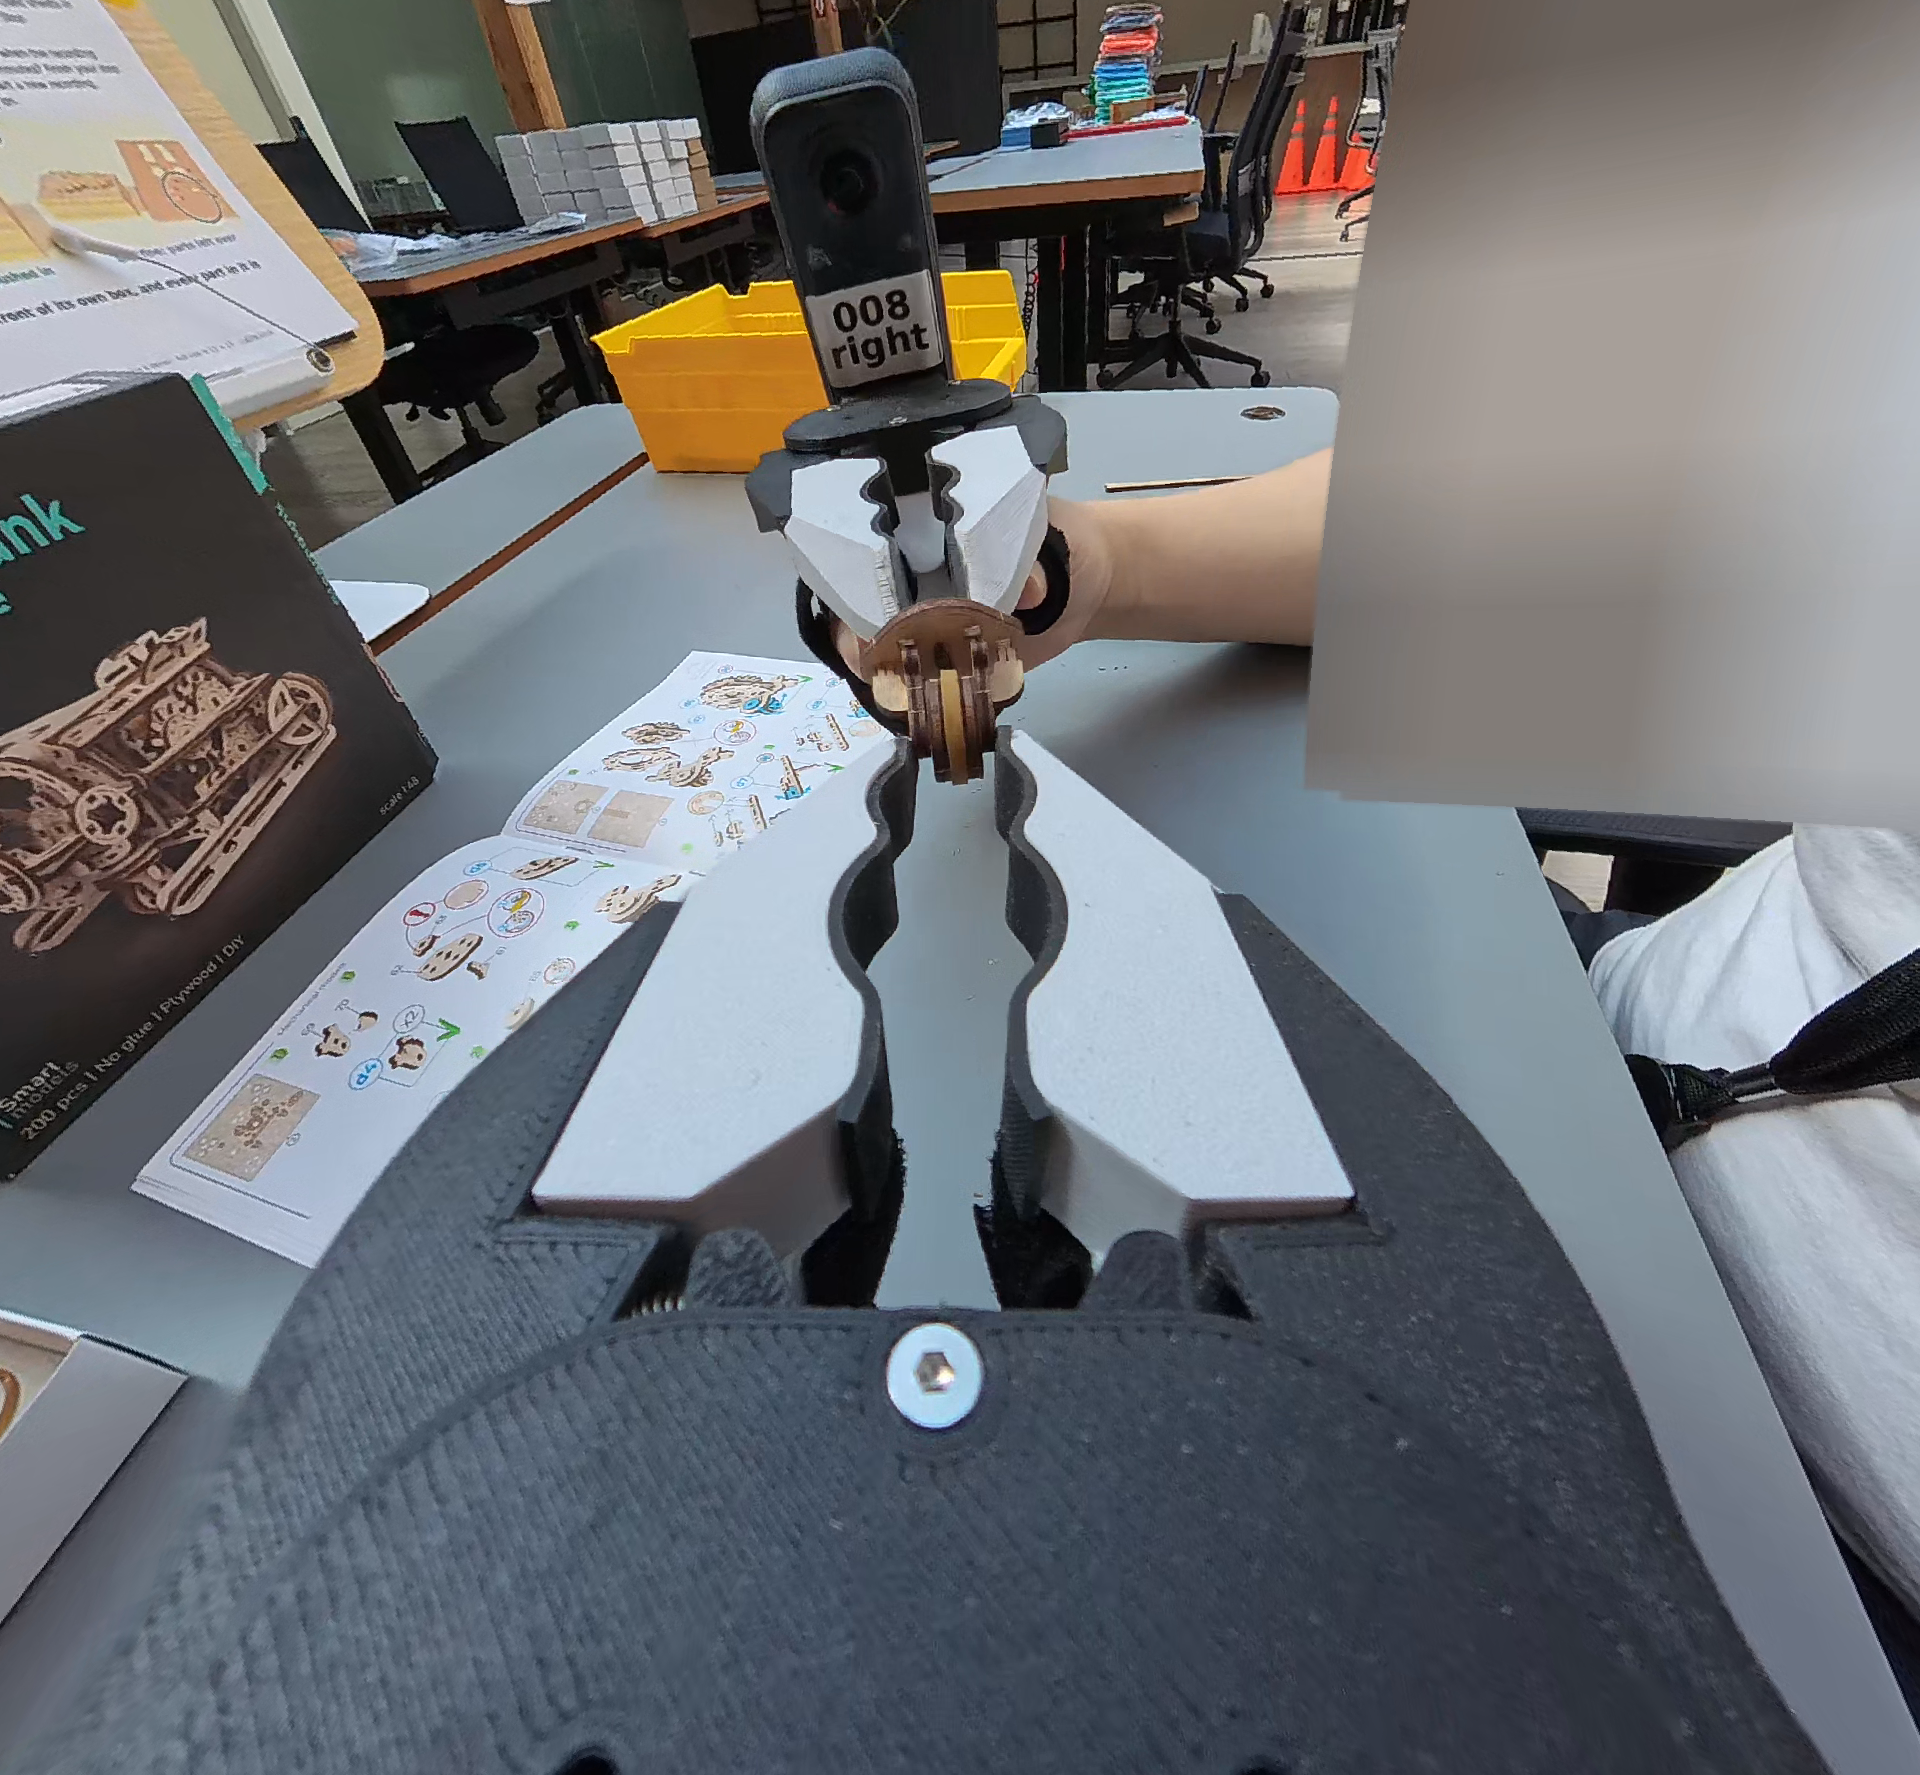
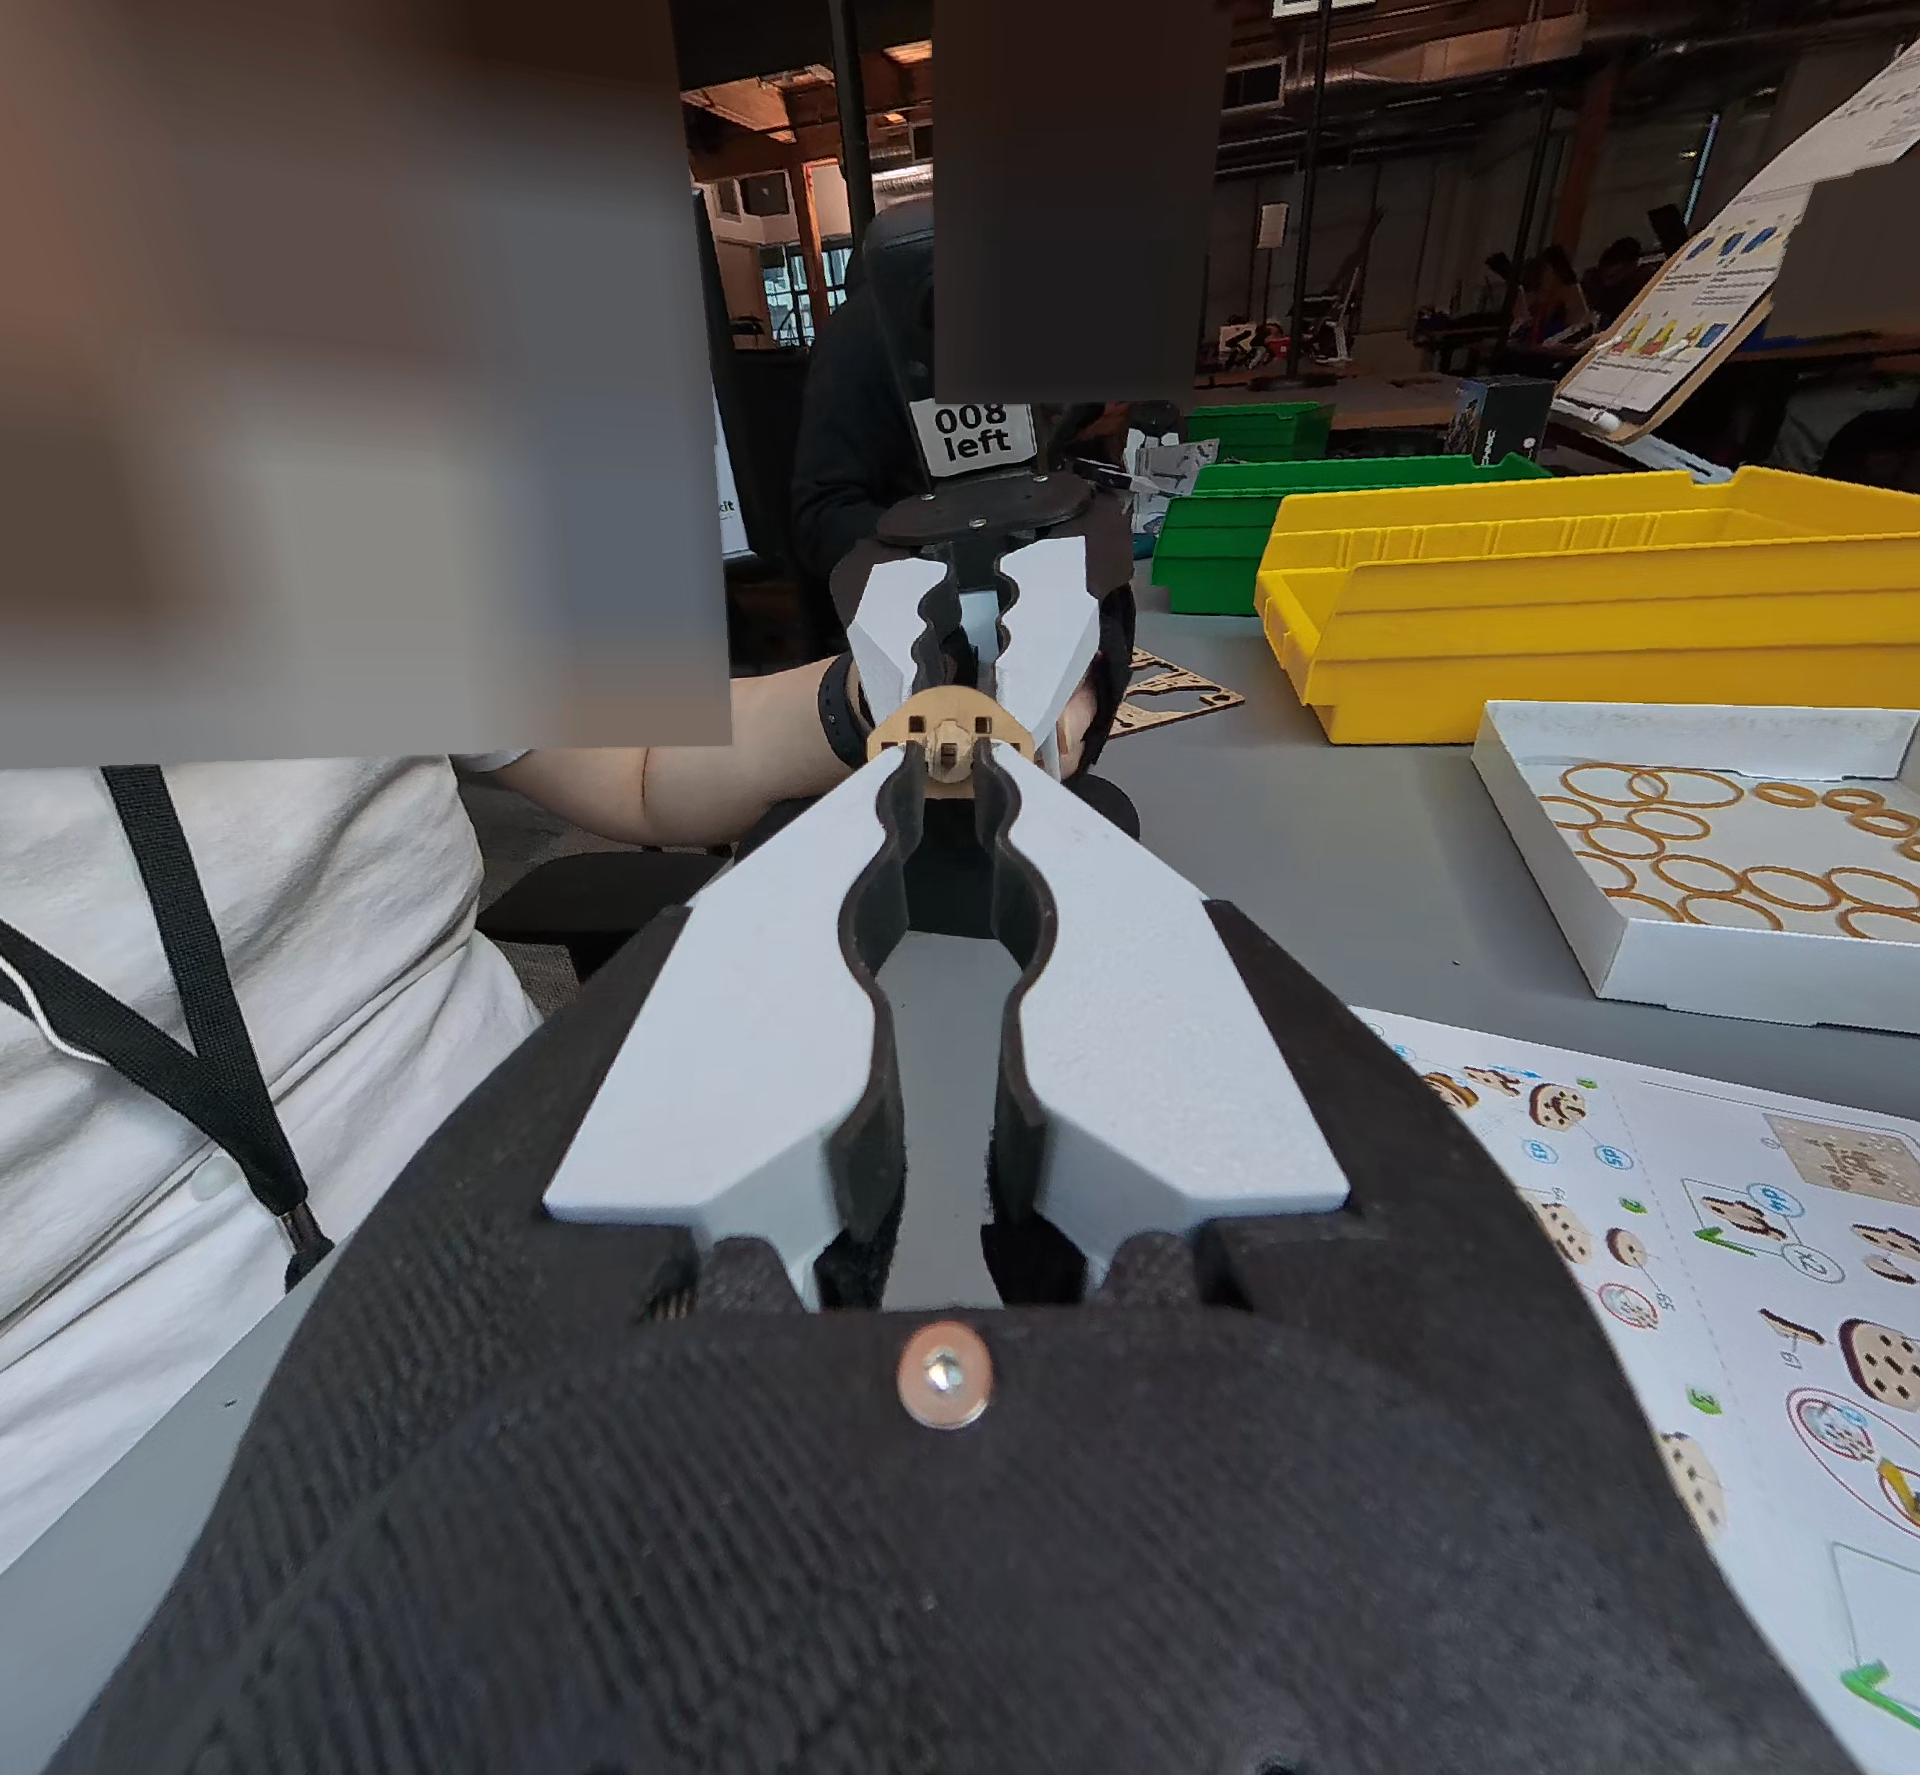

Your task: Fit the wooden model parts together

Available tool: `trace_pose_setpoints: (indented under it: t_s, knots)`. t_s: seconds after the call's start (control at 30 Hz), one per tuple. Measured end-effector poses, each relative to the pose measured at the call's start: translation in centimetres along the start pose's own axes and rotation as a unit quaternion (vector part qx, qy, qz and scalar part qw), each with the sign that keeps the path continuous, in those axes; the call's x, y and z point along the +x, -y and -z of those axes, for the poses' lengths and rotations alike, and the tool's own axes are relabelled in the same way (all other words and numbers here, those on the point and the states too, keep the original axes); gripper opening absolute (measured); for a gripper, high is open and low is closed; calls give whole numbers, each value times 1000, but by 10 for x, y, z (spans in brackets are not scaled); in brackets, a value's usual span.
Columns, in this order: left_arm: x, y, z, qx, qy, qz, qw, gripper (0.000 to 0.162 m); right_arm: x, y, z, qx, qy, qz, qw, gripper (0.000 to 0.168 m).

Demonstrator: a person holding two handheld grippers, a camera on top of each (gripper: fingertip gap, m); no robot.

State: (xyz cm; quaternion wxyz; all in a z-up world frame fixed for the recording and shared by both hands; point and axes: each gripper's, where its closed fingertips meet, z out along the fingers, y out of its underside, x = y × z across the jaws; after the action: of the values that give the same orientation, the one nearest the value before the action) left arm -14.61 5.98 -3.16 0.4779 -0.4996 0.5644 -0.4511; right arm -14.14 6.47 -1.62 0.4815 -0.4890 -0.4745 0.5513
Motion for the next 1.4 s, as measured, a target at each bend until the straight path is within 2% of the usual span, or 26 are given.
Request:
trace_pose_setpoints:
  t_s: [0.43, 0.67, 0.9, 1.4]
  knots:
    - [-2, -1, -1, 0, -2, 22, 1000, 13, 3, -2, 0, -7, -9, 4, 1000, 8]
    - [-6, -6, 0, -17, 11, 15, 1000, 13, 7, -5, -1, -29, -25, 5, 999, 9]
    - [-8, -5, 1, -7, 2, 50, 999, 13, 8, -5, -2, -43, -38, 9, 998, 8]
    - [-15, -13, 1, -20, 15, 64, 998, 13, 16, -14, -1, -84, -71, 12, 994, 8]
